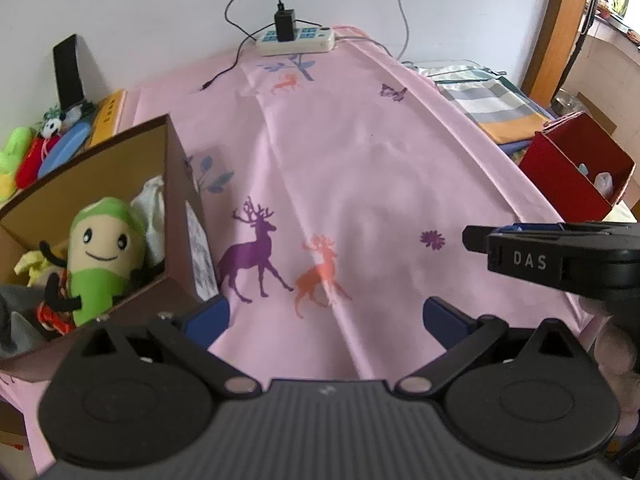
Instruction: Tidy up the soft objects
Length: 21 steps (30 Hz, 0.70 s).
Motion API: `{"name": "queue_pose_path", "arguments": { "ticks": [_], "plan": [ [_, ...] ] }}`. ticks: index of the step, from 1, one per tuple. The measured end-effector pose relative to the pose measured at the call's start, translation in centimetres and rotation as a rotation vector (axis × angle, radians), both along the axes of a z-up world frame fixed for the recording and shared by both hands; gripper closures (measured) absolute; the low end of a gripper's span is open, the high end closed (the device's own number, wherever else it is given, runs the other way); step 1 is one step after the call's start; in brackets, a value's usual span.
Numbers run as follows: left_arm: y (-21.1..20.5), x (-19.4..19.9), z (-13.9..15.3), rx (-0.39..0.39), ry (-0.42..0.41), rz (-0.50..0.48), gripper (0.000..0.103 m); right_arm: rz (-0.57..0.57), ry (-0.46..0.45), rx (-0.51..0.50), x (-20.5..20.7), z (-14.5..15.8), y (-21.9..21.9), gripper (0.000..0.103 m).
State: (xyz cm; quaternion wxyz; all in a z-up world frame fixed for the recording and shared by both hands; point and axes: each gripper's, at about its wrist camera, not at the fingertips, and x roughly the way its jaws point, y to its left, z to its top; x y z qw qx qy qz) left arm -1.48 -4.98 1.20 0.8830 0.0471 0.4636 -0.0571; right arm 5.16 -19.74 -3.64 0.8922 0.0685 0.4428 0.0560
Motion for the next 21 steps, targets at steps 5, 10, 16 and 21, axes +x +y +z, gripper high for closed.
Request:
{"name": "queue_pose_path", "arguments": {
  "ticks": [5, 10, 16, 21],
  "plan": [
    [1.4, -0.9, 0.1, 0.01, -0.018, 0.058, 0.001, 0.063, 0.014, -0.001, 0.4, -0.3, 1.2, 0.076],
    [4.3, -2.1, 0.3, 0.015, -0.026, 0.155, 0.001, 0.154, 0.029, 0.002, 0.6, -0.3, 3.6, 0.076],
    [8.9, -3.8, 0.4, 0.018, -0.026, 0.293, 0.001, 0.289, 0.048, 0.007, 0.5, -0.1, 7.7, 0.076],
    [13.1, -5.9, 0.8, 0.008, -0.029, 0.401, 0.001, 0.407, 0.062, 0.037, 0.1, 0.7, 11.1, 0.076]
  ]
}}
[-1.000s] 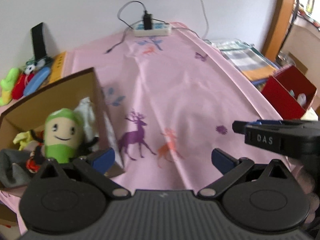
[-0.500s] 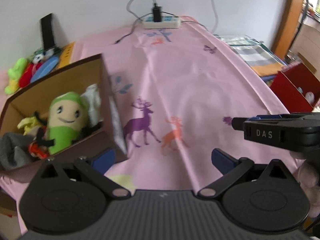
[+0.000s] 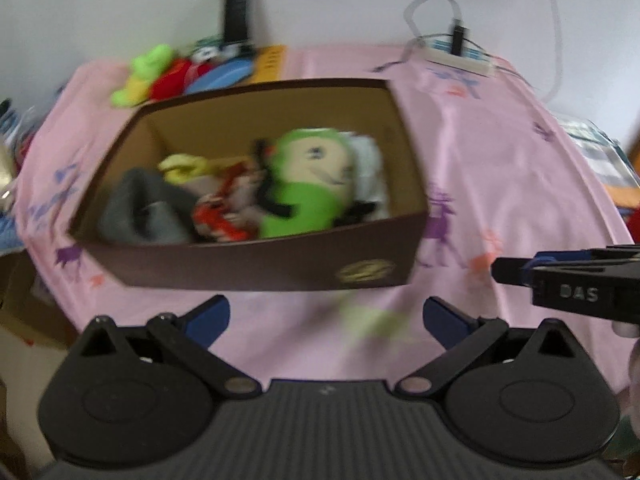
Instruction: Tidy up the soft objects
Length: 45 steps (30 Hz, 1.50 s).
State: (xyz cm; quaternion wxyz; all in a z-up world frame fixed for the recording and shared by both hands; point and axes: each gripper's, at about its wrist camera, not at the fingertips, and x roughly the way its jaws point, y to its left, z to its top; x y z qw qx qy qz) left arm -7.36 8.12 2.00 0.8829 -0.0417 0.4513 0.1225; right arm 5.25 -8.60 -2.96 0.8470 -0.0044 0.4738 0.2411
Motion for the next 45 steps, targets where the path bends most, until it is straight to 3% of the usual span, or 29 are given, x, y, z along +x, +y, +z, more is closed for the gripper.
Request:
{"name": "queue_pose_path", "arguments": {
  "ticks": [7, 14, 25, 39, 45],
  "plan": [
    [5.1, -2.0, 2.6, -0.002, -0.071, 0.093, 0.001, 0.11, -0.017, 0.045, -0.7, 2.3, 4.3, 0.076],
    [8.8, -1.6, 4.9, 0.034, -0.16, 0.147, 0.001, 0.126, -0.076, 0.076, -0.6, 4.7, 7.6, 0.076],
    [11.5, 3.4, 5.9, 0.116, -0.117, 0.114, 0.001, 0.023, -0.177, 0.084, 0.6, 7.0, 11.6, 0.076],
    [13.0, 6.5, 4.6, 0.154, -0.079, 0.078, 0.001, -0.115, -0.173, 0.044, 1.2, 5.6, 13.9, 0.076],
    [13.8, 7.3, 3.6, 0.128, -0.052, 0.079, 0.001, -0.132, -0.156, 0.033, 1.9, 5.0, 14.3, 0.076]
  ]
}}
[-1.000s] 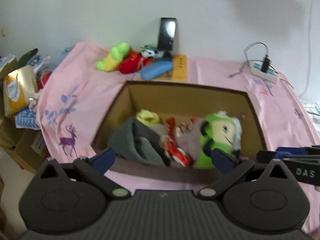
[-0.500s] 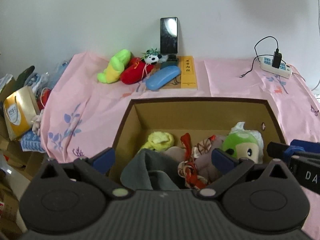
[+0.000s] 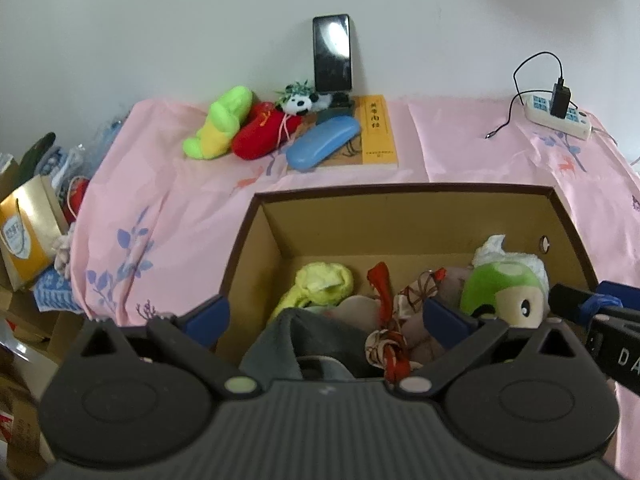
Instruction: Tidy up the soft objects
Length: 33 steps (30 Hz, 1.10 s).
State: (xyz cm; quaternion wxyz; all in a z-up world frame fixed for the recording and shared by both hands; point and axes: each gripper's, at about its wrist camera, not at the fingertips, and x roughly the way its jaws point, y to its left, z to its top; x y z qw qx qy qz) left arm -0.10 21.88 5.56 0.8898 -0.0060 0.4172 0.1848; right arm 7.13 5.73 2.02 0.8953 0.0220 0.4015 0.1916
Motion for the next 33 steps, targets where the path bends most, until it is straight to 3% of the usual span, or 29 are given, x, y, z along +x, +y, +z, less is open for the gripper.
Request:
{"name": "queue_pose_path", "arguments": {
  "ticks": [33],
  "plan": [
    [0.5, 2.5, -2.4, -0.055, 0.074, -0.018, 0.001, 0.005, 0.057, -0.033, 2.4, -1.6, 1.0, 0.075]
  ]
}}
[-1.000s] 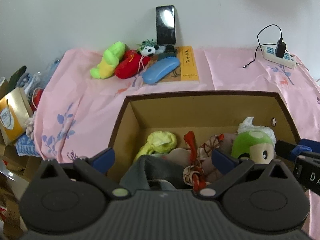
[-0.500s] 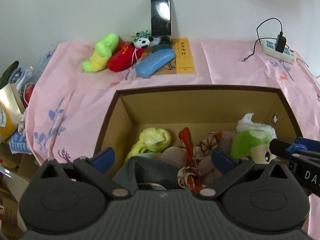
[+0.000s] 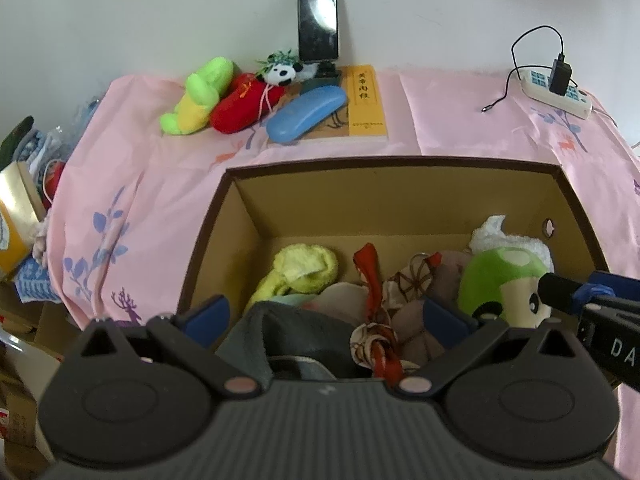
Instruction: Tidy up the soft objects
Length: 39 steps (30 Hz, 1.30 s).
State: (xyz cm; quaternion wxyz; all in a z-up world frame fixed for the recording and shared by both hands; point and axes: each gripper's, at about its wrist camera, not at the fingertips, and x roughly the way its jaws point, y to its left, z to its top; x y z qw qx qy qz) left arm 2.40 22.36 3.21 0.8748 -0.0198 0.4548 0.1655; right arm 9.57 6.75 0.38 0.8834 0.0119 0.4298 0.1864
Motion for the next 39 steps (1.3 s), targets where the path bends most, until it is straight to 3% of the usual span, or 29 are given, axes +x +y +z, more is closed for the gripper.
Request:
{"name": "queue_pose_path", "arguments": {
  "ticks": [11, 39],
  "plan": [
    [0.4, -0.1, -0.2, -0.022, 0.003, 0.009, 0.001, -0.006, 0.002, -0.003, -0.2, 0.0, -0.1, 0.075],
    [0.3, -2.3, 0.7, 0.016, -0.041, 0.01, 0.001, 0.007, -0.031, -0.057, -1.5, 0.8, 0.8, 0.075]
  ]
}}
